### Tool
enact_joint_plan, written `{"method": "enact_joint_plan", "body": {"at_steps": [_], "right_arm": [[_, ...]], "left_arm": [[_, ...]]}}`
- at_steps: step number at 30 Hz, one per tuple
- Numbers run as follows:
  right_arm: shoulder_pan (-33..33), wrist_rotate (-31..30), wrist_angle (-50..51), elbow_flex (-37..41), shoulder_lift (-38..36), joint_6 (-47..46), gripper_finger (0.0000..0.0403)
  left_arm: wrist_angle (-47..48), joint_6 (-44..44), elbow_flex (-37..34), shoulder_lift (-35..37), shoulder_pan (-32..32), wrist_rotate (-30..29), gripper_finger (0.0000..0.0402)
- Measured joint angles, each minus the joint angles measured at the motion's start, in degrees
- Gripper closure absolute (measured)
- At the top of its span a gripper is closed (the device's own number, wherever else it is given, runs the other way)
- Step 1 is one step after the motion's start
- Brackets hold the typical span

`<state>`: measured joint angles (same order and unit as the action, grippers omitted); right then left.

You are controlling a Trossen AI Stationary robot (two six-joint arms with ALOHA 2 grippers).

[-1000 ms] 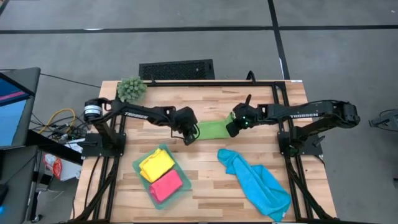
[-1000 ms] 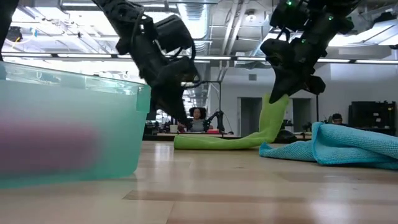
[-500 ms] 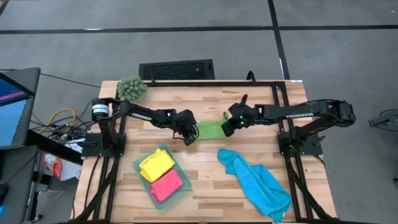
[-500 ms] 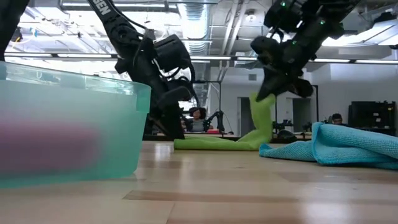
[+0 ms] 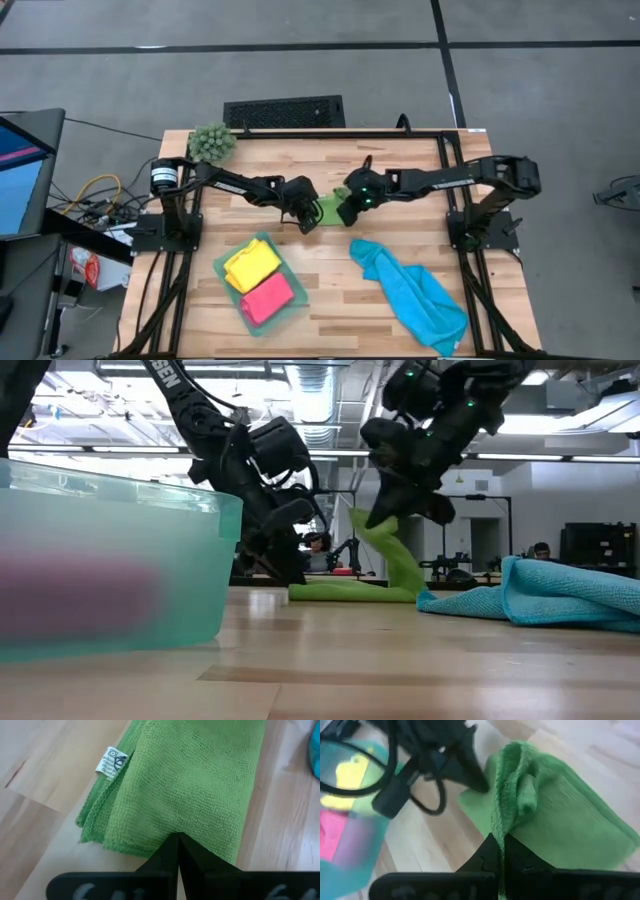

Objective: Fold microfiber towels
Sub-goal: Fold the green towel

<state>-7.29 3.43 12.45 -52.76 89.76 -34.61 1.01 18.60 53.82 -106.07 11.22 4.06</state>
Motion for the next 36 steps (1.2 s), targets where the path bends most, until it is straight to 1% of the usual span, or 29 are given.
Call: {"method": "enact_joint_plan", "body": {"at_steps": [3, 7, 11, 13, 19, 23, 29, 34, 36], "right_arm": [[0.2, 0.9, -0.1, -2.5, 2.5, 1.5, 0.0381], [0.5, 3.9, -0.1, -5.2, 6.5, 3.3, 0.0381], [0.6, 4.3, 0.8, -6.9, 9.4, 4.3, 0.0377], [0.9, 4.3, -0.8, -7.9, 10.9, 4.6, 0.0377], [0.8, 4.3, -2.6, -8.6, 12.2, 4.7, 0.0369], [0.8, 4.2, -2.7, -8.6, 12.7, 4.5, 0.0348], [0.8, 4.2, -4.6, -8.6, 12.7, 4.6, 0.0299], [0.6, 4.3, -6.1, -8.6, 12.7, 4.6, 0.0257], [0.3, 4.3, -6.1, -8.6, 12.7, 4.7, 0.0242]], "left_arm": [[-0.7, 0.1, 0.0, 0.0, 0.0, -0.2, 0.0401], [-0.7, -0.9, 0.0, -0.1, 0.0, 1.0, 0.0401], [-1.0, -1.4, 0.0, 0.0, 0.0, 2.2, 0.0401], [-1.4, -1.4, 0.0, 0.0, 0.0, 3.2, 0.0402], [-2.1, -1.4, 0.0, 0.0, 0.0, 3.6, 0.0401], [-2.2, -1.4, 0.0, 0.1, 0.0, 3.6, 0.0401], [-2.2, -1.6, 0.0, 0.1, 0.0, 3.7, 0.0402], [-0.8, -1.6, 0.0, 1.4, 0.3, 7.2, 0.0401], [0.5, -1.6, 0.0, 2.6, 0.4, 7.3, 0.0401]]}}
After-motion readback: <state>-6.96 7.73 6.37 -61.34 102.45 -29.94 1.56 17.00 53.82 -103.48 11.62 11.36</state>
